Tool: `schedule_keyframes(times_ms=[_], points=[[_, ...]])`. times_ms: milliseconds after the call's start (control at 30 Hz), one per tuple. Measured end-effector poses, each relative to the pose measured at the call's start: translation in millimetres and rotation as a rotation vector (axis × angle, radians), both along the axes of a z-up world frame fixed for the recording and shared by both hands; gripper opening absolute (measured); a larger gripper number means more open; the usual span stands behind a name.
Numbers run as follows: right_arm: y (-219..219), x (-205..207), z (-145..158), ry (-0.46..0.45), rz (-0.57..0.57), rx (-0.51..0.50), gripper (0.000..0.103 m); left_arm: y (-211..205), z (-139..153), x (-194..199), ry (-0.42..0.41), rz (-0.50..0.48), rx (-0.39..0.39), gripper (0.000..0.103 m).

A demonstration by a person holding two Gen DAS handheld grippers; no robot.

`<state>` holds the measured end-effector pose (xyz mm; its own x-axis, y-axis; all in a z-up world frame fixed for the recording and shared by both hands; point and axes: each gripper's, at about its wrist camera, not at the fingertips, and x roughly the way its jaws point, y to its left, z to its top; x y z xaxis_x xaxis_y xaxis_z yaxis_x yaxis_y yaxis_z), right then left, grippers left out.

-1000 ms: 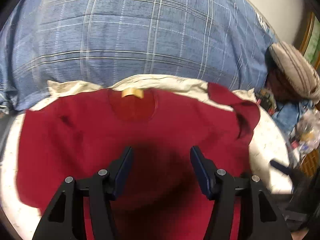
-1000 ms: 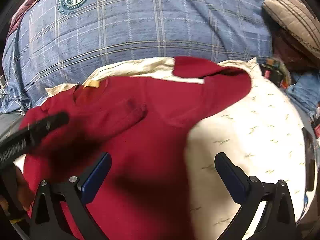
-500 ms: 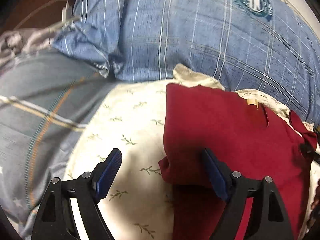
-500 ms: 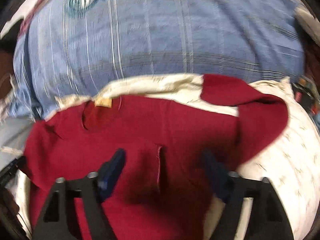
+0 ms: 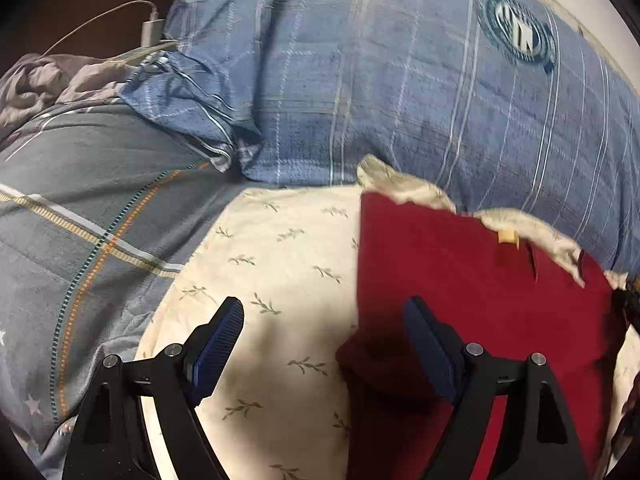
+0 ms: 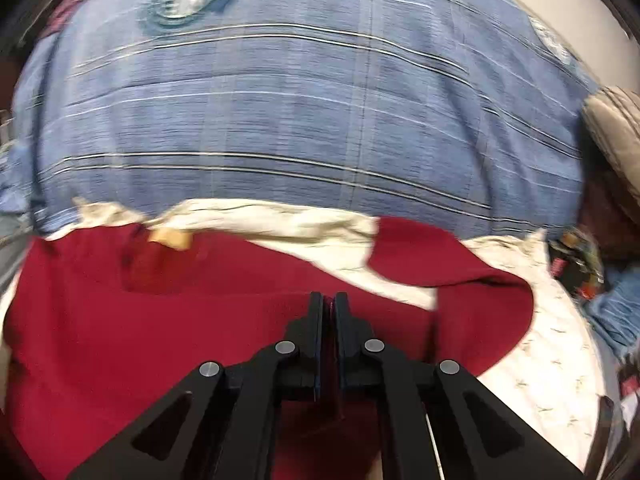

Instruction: Fold small clothes

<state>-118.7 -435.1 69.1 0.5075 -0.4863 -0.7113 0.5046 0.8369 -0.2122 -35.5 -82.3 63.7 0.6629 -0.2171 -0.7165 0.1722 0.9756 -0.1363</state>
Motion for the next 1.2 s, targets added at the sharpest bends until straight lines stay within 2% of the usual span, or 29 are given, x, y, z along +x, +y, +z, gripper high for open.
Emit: schedule_keyframes(times_ms=[100,167,200,233,300,400,433,533,633,667,700,767,867,967,1067,1200], points=[[-18.2,1.6,-24.2,0.069,-0.069,0.102,0.009,-11.2,-7.5,4.0,0.02,-0.018,0.034,0.082],[-21.4,-10.4,-19.7,0.037,-0.114,0.153,0.019,-17.5,-9.5,5.8,0.03,-0.03,0.062,0.082],[-18.6,-15.0,-15.2,0.011,-0.114,0.157,0.023,-19.5,-9.7,6.5,0.027,-0.028,0.073,0.082],[-10.4,-18.7,-7.6,-0.015,-0.089,0.152,0.033,-21.0,-10.0,7.4,0.026,-0.025,0.079,0.082],[9.6,-16.7,0.3,-0.03,-0.007,0.152,0.037,-24.8,-12.0,11.4,0.038,-0.02,0.083,0.082],[42.2,-1.3,-0.5,-0.025,0.145,0.233,0.037,-29.5,-17.9,18.4,0.066,-0.01,0.096,0.082],[57.9,9.3,-5.1,-0.027,0.213,0.3,0.037,-30.2,-19.8,20.2,0.074,-0.009,0.103,0.082],[95.4,42.3,-20.7,-0.008,0.328,0.379,0.035,-30.1,-22.1,22.3,0.086,-0.009,0.107,0.083],[139.9,75.2,-38.1,0.028,0.445,0.351,0.034,-27.5,-23.2,24.9,0.1,-0.007,0.098,0.084],[149.7,84.3,-43.9,-0.002,0.478,0.327,0.034,-26.7,-24.0,26.0,0.105,-0.009,0.095,0.084],[161.1,95.6,-50.5,0.012,0.498,0.322,0.034,-26.1,-24.8,27.3,0.108,-0.01,0.092,0.084],[175.2,112.5,-64.5,0.04,0.513,0.323,0.031,-25.6,-25.7,30.2,0.113,-0.01,0.09,0.084],[184.0,136.5,-85.7,0.073,0.491,0.262,0.031,-24.5,-26.2,34.3,0.116,-0.002,0.085,0.084],[179.2,140.6,-84.3,0.05,0.468,0.254,0.031,-25.8,-26.2,36.9,0.118,-0.003,0.084,0.084],[172.9,130.9,-76.0,0.046,0.446,0.284,0.034,-26.1,-25.7,36.3,0.117,-0.005,0.085,0.083],[163.8,88.1,-62.6,0.044,0.46,0.304,0.034,-24.4,-21.7,32.2,0.106,-0.005,0.076,0.082]])
